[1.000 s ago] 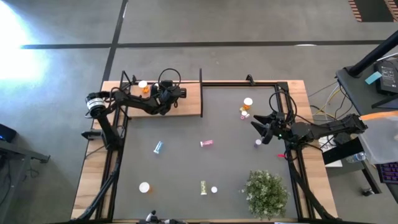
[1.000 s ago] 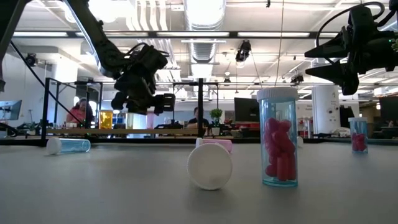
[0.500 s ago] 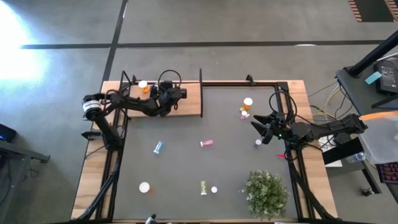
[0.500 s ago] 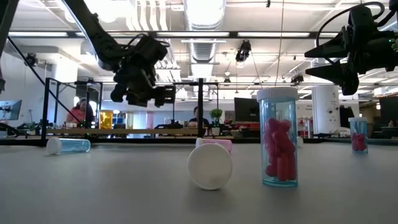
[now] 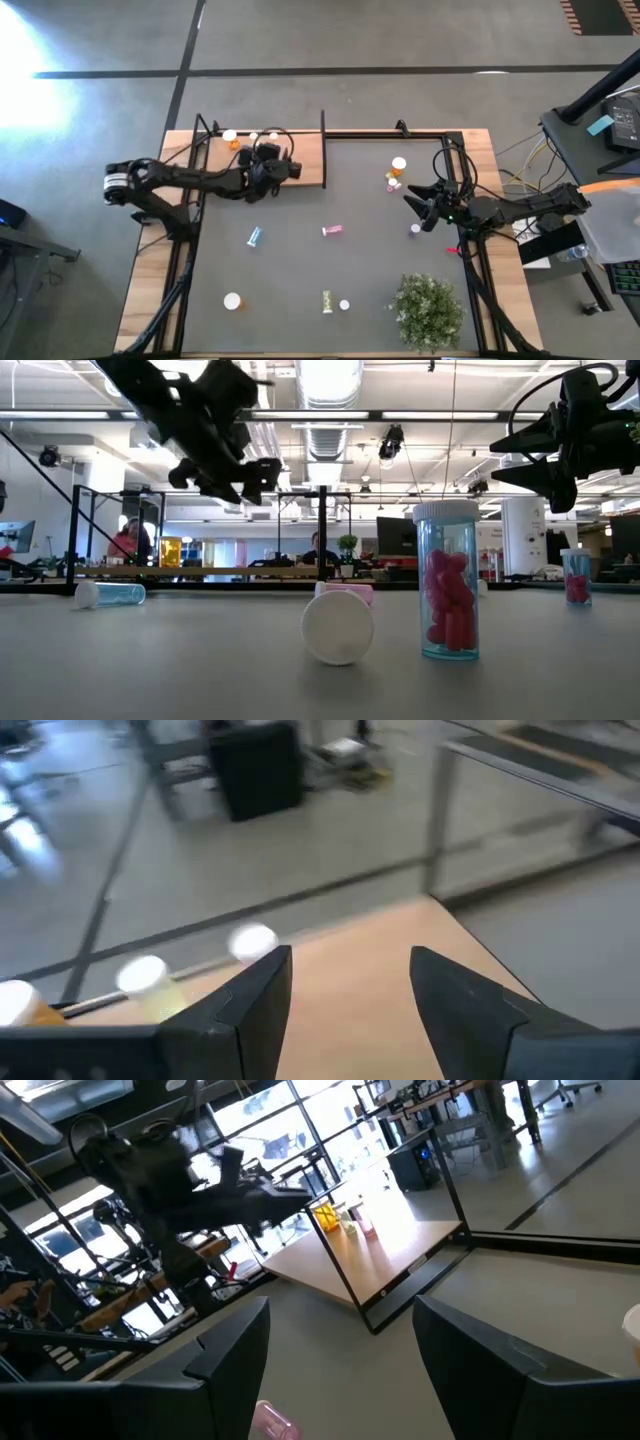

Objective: Pick and place medicine bottles onto shelf by color
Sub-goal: Put the top left blue pill bottle on the shelf

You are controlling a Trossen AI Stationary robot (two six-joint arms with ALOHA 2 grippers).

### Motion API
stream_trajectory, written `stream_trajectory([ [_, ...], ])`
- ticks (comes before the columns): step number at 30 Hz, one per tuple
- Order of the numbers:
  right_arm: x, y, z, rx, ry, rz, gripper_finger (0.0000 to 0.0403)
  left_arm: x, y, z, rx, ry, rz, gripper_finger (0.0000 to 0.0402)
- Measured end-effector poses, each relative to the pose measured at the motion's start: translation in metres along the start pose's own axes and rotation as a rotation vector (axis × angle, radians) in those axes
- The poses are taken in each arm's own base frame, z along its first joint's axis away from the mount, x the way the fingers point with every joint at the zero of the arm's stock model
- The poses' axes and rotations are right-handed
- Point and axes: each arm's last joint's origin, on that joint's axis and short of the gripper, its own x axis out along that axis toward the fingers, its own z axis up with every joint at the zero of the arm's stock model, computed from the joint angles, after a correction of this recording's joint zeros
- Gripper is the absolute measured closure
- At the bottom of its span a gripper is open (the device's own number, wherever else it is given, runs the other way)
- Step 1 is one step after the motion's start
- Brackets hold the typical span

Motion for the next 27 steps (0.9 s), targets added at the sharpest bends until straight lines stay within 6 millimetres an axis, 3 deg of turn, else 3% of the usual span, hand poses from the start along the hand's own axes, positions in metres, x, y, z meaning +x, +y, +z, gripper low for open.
stream_trajectory([
  [4, 0.0, 0.0, 0.0, 0.0, 0.0, 0.0, 0.0165, -0.025, -0.01, -0.011, 0.075, 0.064, -0.123, 0.0213],
  [9, 0.0, 0.0, 0.0, 0.0, 0.0, 0.0, 0.0165, -0.042, -0.014, -0.026, 0.005, 0.137, -0.146, 0.0214],
  [27, 0.0, 0.0, 0.0, 0.0, 0.0, 0.0, 0.0165, -0.056, 0.001, -0.059, -0.359, 0.813, -0.115, 0.0214],
])
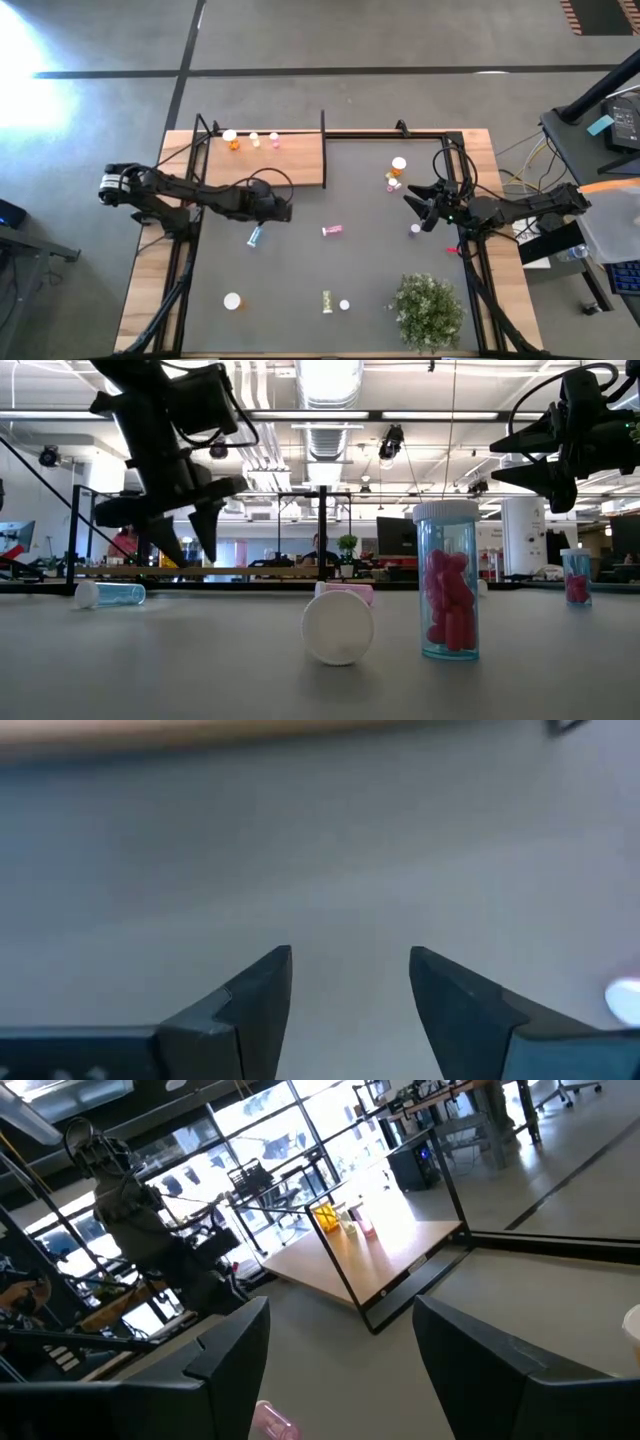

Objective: Pick and place medicine bottles onto shelf by color
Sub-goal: Put the top left blue pill bottle on the shelf

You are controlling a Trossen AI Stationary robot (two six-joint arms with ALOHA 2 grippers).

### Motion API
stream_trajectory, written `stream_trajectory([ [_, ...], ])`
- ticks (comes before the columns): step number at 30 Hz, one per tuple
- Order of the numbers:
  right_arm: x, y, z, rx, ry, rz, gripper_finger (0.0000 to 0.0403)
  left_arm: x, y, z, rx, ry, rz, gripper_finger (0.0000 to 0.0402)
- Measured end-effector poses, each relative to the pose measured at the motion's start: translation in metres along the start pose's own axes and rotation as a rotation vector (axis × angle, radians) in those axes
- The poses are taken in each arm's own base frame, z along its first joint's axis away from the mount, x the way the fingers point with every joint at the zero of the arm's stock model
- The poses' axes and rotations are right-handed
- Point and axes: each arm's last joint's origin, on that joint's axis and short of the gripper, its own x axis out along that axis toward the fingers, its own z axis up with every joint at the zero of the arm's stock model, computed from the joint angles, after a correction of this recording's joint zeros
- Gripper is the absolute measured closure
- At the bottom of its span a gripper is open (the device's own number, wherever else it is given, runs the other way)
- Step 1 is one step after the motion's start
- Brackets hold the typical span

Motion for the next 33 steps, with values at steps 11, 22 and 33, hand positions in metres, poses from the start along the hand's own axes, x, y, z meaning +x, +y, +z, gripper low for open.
stream_trajectory([
  [11, 0.0, 0.0, 0.0, 0.0, 0.0, 0.0, 0.0165, -0.008, 0.004, -0.006, -0.056, 0.29, 0.068, 0.0214],
  [22, 0.0, 0.0, 0.0, 0.0, 0.0, 0.0, 0.0165, -0.011, 0.015, -0.013, -0.045, 0.465, 0.169, 0.0214],
  [33, 0.0, 0.0, 0.0, 0.0, 0.0, 0.0, 0.0165, 0.001, 0.019, -0.021, -0.037, 0.563, 0.231, 0.0214],
])
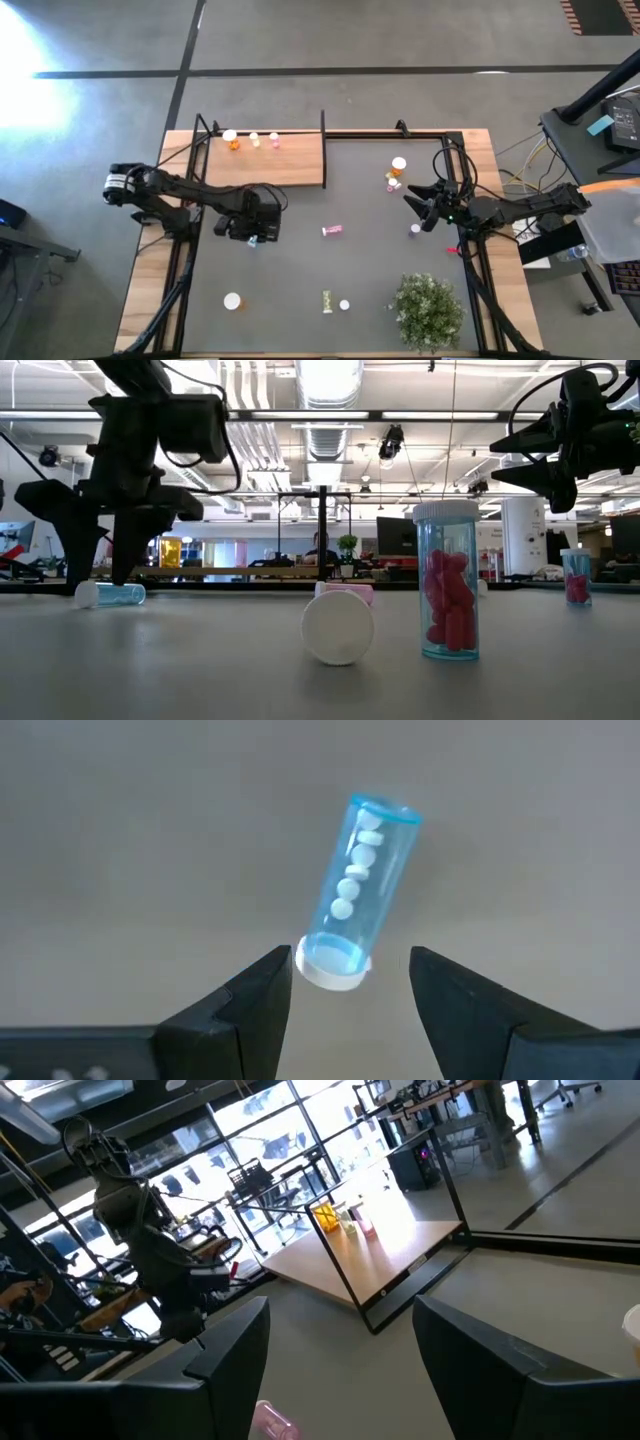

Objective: Pick and place medicine bottles onto shelf by color
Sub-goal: Put the top left blue pill bottle on the shelf

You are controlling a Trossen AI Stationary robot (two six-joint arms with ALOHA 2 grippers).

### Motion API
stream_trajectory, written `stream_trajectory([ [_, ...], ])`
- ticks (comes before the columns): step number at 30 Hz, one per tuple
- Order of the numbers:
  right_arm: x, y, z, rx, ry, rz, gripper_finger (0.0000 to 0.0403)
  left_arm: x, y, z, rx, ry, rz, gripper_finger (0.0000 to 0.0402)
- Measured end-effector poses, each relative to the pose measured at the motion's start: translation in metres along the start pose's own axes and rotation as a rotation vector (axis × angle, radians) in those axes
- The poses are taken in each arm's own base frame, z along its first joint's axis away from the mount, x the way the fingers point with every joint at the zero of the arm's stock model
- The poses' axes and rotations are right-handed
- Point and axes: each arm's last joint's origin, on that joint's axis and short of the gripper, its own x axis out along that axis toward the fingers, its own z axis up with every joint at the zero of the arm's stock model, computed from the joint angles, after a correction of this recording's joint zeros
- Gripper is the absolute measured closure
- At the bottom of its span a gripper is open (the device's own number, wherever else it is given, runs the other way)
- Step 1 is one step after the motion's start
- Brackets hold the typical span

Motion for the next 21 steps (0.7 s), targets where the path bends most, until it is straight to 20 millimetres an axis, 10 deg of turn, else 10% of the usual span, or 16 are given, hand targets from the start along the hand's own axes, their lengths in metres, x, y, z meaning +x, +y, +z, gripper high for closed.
stream_trajectory([
  [21, 0.0, 0.0, 0.0, 0.0, 0.0, 0.0, 0.0165, 0.02, -0.005, 0.005, 0.036, -0.004, 0.096, 0.0214],
])
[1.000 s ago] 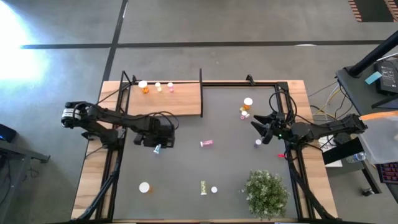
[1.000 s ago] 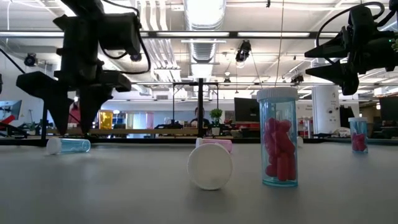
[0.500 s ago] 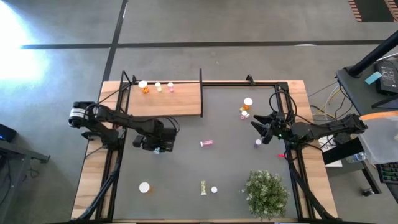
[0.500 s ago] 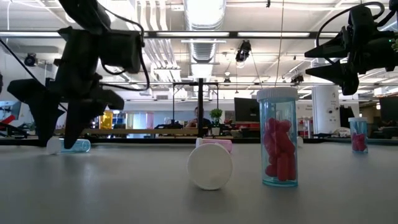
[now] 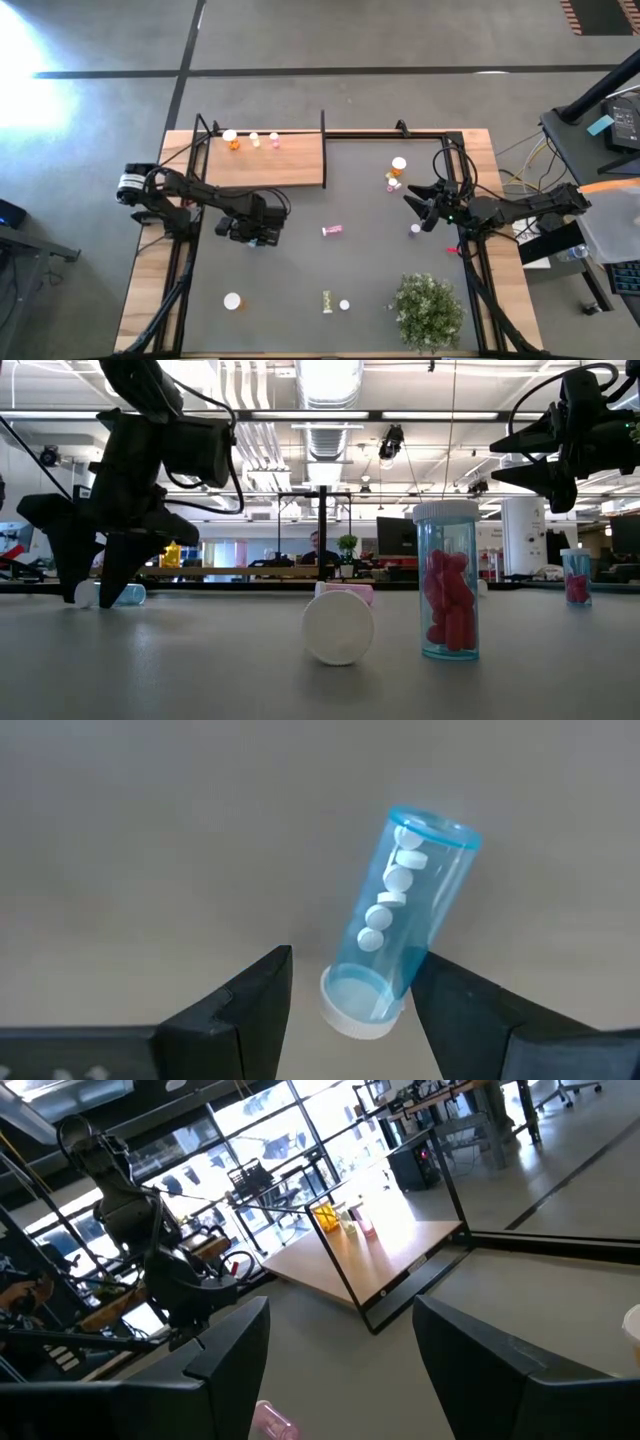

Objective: Pick and place medicine bottles onto shelf by color
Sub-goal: Put the top left blue pill bottle on the shelf

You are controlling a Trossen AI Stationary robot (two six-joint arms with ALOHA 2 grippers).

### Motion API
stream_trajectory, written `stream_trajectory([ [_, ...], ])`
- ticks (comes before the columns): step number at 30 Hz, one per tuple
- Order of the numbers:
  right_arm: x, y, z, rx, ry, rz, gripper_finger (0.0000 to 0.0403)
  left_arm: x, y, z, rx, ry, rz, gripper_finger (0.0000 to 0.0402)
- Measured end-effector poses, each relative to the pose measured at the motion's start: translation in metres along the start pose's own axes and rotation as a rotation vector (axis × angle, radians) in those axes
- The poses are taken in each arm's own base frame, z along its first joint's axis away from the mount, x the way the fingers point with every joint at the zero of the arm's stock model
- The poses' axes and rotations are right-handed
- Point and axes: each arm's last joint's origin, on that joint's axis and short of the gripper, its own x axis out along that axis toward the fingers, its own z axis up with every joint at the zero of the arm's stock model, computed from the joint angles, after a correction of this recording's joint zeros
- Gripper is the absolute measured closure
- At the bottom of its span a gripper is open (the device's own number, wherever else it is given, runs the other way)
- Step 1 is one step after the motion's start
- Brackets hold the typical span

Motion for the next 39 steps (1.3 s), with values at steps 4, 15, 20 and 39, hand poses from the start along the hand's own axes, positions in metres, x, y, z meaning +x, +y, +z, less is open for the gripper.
stream_trajectory([
  [4, 0.0, 0.0, 0.0, 0.0, 0.0, 0.0, 0.0165, 0.0, -0.001, 0.0, 0.001, -0.005, -0.006, 0.0223],
  [15, 0.0, 0.0, 0.0, 0.0, 0.0, 0.0, 0.0165, 0.0, -0.004, 0.001, 0.006, -0.03, -0.033, 0.0316],
  [20, 0.0, 0.0, 0.0, 0.0, 0.0, 0.0, 0.0165, -0.001, -0.005, 0.002, 0.005, -0.036, -0.041, 0.0322],
  [39, 0.0, 0.0, 0.0, 0.0, 0.0, 0.0, 0.0165, -0.007, -0.027, 0.005, 0.026, -0.09, -0.25, 0.0311],
])
